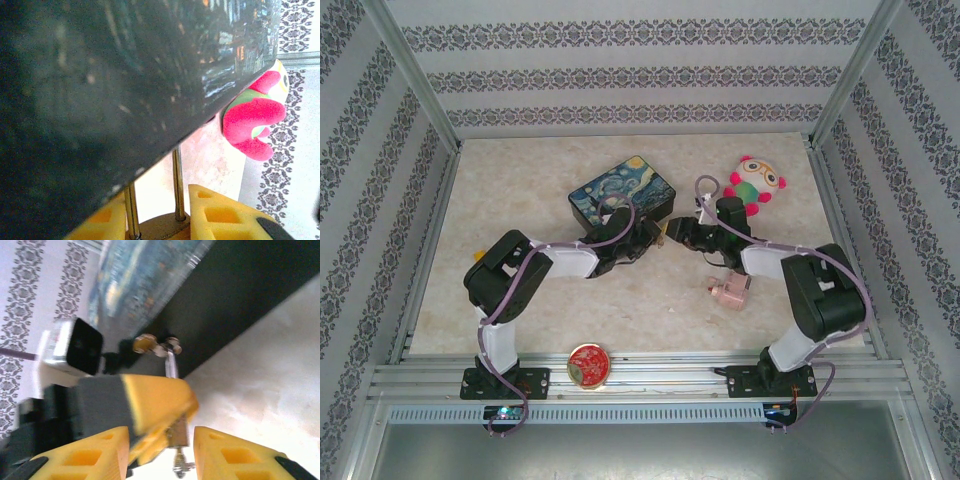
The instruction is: Unlock a padlock with a key
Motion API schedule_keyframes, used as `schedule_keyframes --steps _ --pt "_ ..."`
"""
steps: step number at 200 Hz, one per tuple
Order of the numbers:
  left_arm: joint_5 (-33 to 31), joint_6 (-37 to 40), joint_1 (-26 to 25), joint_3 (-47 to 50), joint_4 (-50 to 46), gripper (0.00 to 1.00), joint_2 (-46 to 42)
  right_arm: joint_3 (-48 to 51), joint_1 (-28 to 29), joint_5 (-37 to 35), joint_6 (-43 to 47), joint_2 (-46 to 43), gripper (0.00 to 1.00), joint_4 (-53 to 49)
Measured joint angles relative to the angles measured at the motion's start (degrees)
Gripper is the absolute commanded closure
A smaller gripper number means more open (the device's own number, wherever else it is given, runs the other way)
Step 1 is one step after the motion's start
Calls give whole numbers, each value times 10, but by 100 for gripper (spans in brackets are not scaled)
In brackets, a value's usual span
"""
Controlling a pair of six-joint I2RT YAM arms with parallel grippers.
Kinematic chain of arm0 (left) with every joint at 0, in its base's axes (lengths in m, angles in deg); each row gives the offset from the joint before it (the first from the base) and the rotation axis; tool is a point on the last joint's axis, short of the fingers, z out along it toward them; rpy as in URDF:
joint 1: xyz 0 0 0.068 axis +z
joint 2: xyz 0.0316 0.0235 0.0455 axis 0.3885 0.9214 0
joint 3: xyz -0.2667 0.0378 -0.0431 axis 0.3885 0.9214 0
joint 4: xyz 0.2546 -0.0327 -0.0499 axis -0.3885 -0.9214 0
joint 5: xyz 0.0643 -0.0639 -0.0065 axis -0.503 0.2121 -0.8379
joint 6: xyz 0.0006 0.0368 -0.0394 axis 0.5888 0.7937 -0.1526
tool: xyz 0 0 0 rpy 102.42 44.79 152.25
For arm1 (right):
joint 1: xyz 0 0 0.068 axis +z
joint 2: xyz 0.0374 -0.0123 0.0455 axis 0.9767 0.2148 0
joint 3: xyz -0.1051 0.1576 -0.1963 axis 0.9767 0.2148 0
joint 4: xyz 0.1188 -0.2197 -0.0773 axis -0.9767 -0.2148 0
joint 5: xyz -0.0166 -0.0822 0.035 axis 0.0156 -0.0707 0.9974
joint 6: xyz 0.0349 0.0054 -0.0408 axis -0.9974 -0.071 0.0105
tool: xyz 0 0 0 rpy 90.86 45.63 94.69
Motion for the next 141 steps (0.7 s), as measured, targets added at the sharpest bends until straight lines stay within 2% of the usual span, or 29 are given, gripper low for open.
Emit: schedule_keyframes --steps 28,94,141 --pt "1 4 -5 7 11 91 -1 20 2 -14 3 -35 66 13" --pt "3 2 -9 16 34 91 -1 65 54 -61 -21 -37 70 16" --pt "8 -1 -9 19 44 88 -1 73 57 -89 -35 -33 71 24"
